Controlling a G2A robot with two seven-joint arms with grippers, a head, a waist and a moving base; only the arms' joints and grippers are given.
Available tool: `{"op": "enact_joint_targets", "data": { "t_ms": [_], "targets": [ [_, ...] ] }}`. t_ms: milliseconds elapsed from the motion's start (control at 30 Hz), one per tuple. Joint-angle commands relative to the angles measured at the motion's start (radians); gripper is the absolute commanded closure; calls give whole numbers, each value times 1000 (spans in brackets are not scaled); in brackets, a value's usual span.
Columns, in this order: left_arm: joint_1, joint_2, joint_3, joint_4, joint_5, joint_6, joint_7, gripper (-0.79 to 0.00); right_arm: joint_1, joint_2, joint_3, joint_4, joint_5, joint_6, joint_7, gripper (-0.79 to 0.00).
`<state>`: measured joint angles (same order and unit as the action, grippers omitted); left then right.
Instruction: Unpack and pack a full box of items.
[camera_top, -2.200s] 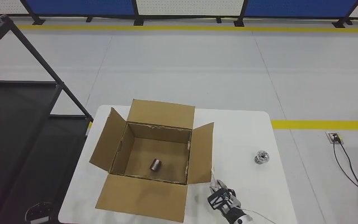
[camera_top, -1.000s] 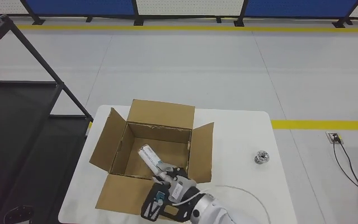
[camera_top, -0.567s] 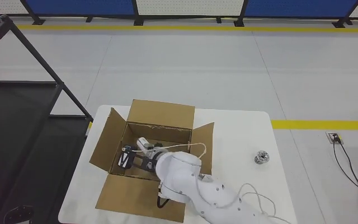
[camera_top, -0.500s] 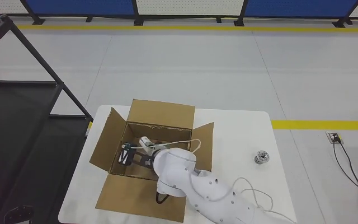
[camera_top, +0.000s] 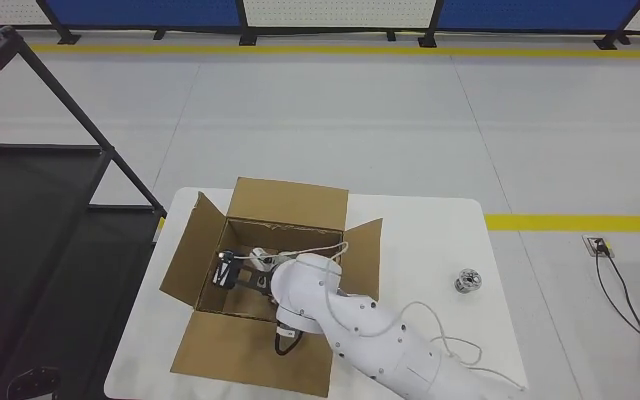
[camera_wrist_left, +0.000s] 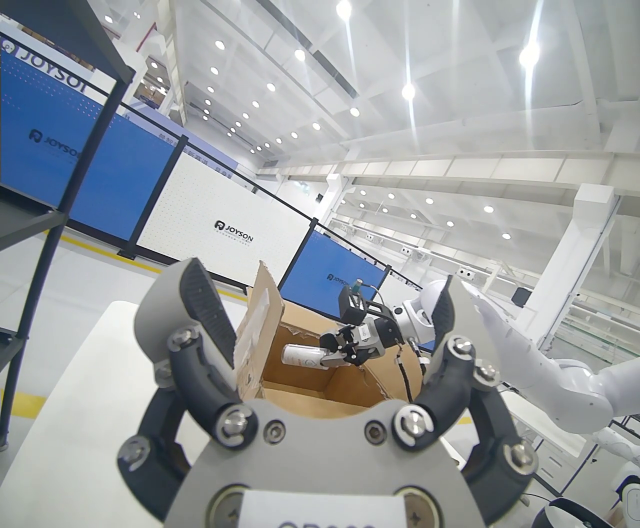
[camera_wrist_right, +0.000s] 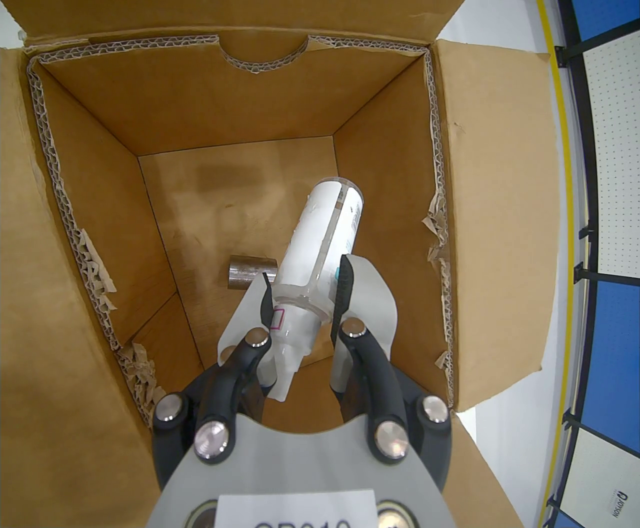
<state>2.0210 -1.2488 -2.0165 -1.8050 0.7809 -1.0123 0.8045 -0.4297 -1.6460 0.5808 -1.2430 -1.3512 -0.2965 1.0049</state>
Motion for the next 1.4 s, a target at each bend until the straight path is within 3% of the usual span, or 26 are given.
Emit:
{"op": "enact_joint_targets", "data": {
  "t_ms": [0, 200, 433, 533, 900, 1300, 1333, 1367],
  "targets": [
    [0, 0, 0, 0, 0, 0, 0, -785, -8, 2, 18, 13, 18, -19, -15, 0],
    [0, 0, 0, 0, 0, 0, 0, -785, 51, -21, 44, 77, 88, 11, 165, 0],
    [0, 0, 0, 0, 0, 0, 0, -785, 159, -54, 64, 210, 266, -78, 394, 0],
    [0, 0, 0, 0, 0, 0, 0, -785, 201, -75, 50, 283, 357, -72, 447, 0],
    [0, 0, 0, 0, 0, 0, 0, -785, 337, -170, -138, 607, 562, -70, 449, 0],
    [0, 0, 0, 0, 0, 0, 0, -785, 376, -266, -181, 869, 600, -131, 346, 0],
    [0, 0, 0, 0, 0, 0, 0, -785, 379, -272, -181, 882, 602, -134, 338, -71],
    [0, 0, 0, 0, 0, 0, 0, -785, 382, -277, -182, 895, 601, -139, 332, -194]
  ]
}}
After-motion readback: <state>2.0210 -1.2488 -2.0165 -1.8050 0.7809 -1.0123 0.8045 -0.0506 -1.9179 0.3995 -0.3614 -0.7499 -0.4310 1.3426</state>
